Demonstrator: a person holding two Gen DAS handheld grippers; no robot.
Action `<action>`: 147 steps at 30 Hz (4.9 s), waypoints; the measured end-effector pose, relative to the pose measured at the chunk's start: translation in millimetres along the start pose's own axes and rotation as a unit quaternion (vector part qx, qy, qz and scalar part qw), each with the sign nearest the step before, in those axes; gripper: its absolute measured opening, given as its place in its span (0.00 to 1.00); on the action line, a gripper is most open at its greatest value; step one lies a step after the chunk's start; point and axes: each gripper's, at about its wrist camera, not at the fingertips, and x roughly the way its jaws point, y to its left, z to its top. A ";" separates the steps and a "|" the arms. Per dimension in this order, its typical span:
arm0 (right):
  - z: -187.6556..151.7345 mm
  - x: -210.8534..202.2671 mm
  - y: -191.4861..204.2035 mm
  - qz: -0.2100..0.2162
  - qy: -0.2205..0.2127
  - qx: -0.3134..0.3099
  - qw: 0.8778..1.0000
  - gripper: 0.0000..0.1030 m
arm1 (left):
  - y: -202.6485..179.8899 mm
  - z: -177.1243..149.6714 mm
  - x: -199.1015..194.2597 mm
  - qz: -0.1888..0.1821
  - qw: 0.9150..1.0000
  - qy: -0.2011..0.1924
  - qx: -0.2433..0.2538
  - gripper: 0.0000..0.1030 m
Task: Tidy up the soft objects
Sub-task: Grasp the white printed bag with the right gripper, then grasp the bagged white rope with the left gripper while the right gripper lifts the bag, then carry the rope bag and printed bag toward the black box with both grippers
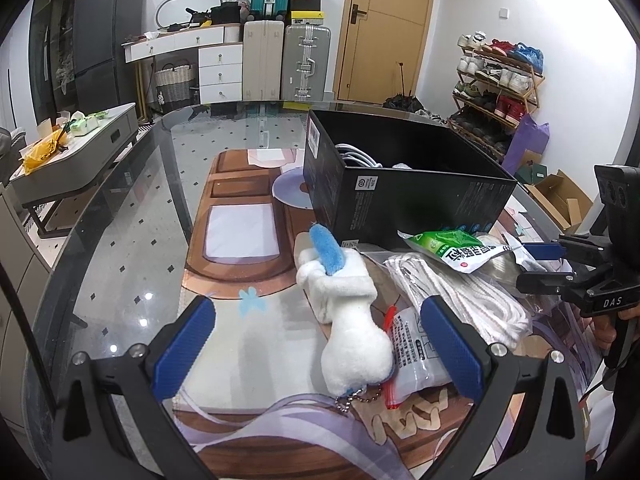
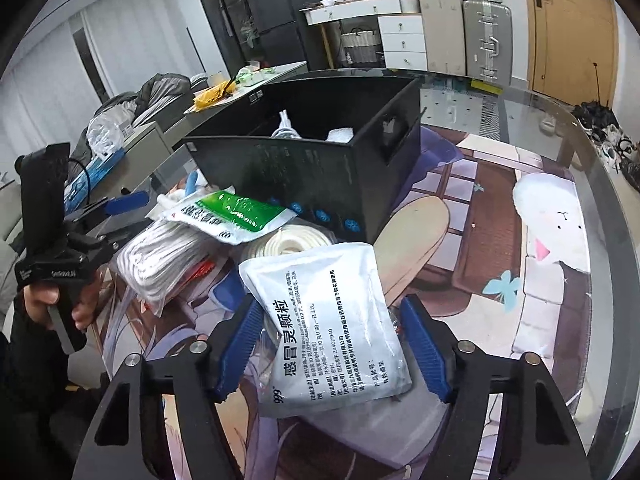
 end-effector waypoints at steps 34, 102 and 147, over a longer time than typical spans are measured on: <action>10.9 -55.3 6.4 0.009 -0.092 -0.008 0.996 0.44 | -38.2 3.1 -28.3 -0.022 0.999 -0.010 0.023 1.00; 17.5 -58.7 27.1 0.007 -0.119 -0.032 0.992 0.44 | -48.9 20.6 -41.3 -0.047 0.996 -0.067 0.026 0.17; 88.7 -41.7 44.5 -0.048 -0.160 -0.009 0.986 0.44 | -25.5 82.5 -39.5 -0.066 0.990 -0.127 0.010 0.17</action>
